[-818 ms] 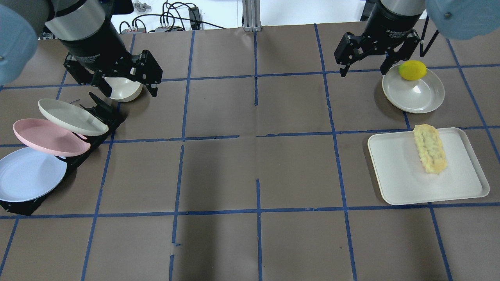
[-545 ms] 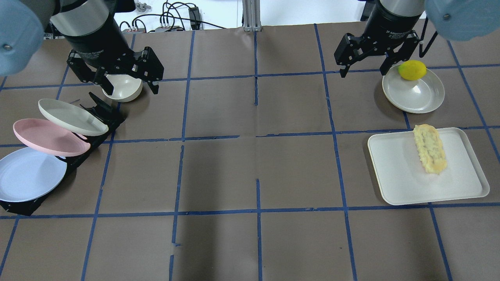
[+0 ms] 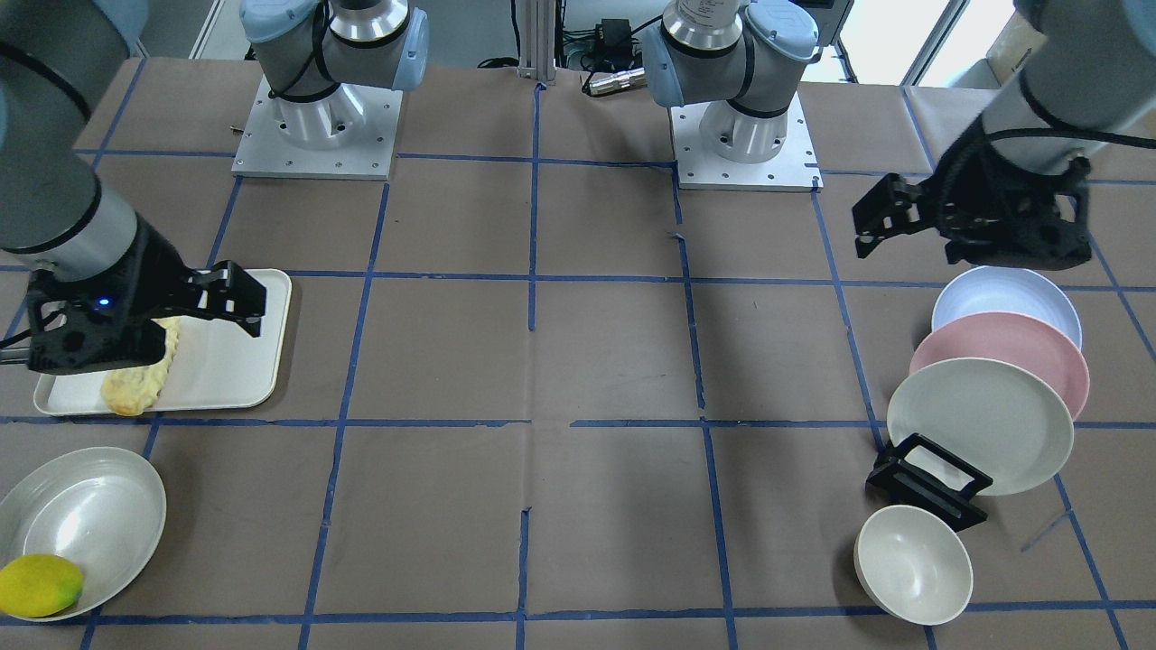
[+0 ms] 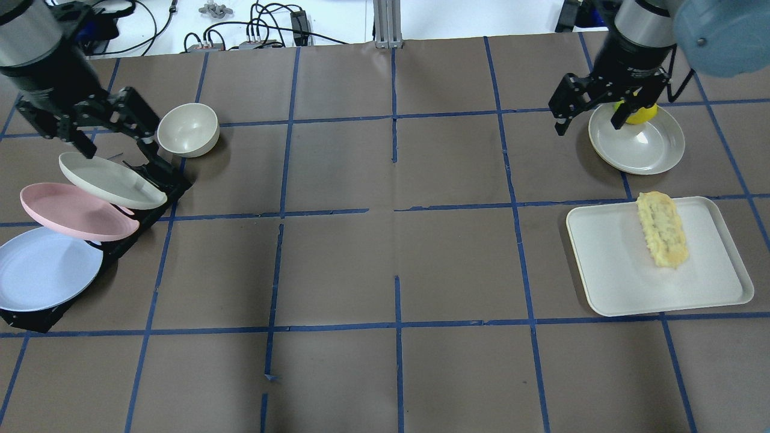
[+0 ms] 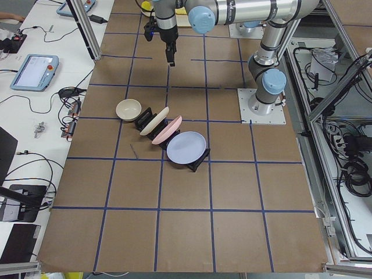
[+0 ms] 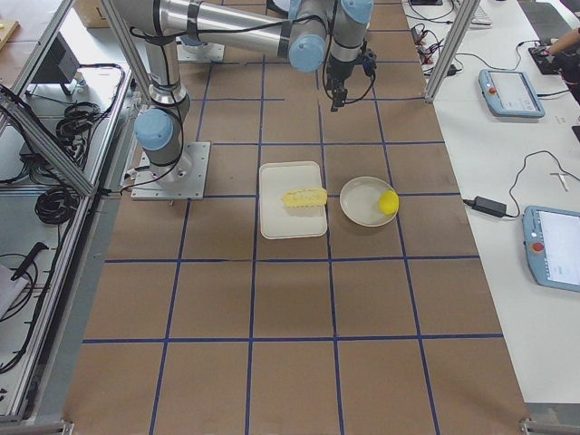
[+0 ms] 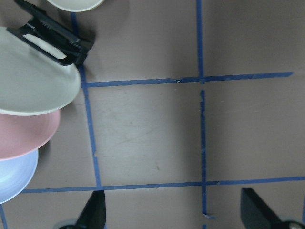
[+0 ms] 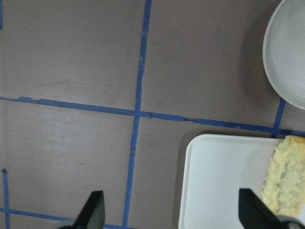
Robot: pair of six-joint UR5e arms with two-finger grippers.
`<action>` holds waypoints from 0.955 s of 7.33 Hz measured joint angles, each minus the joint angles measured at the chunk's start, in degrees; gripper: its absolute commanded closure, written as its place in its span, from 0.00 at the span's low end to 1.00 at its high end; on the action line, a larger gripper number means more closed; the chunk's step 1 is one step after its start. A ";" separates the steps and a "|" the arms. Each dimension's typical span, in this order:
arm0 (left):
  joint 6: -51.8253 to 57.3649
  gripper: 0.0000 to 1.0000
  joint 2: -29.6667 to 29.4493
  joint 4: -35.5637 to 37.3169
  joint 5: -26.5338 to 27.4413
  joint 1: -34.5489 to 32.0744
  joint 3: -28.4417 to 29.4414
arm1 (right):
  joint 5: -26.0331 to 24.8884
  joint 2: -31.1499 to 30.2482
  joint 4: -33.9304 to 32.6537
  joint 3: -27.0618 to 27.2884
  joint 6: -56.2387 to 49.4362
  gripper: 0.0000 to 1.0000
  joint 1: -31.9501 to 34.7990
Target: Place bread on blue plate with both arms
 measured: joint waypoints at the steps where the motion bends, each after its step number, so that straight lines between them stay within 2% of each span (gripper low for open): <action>1: 6.08 0.00 -0.81 -1.38 0.02 6.07 0.38 | -0.47 0.37 -2.23 2.13 -7.49 0.00 -5.95; 3: 20.12 0.00 -4.23 -2.12 0.31 17.36 1.59 | -1.30 3.19 -14.51 7.99 -20.09 0.00 -15.65; 5: 31.93 0.00 -10.74 -1.71 0.18 26.07 3.84 | -2.19 5.76 -25.68 14.50 -22.27 0.00 -18.13; 7: 41.16 0.00 -19.64 -1.74 0.11 30.34 10.72 | -2.51 6.44 -35.25 22.08 -19.25 0.00 -18.44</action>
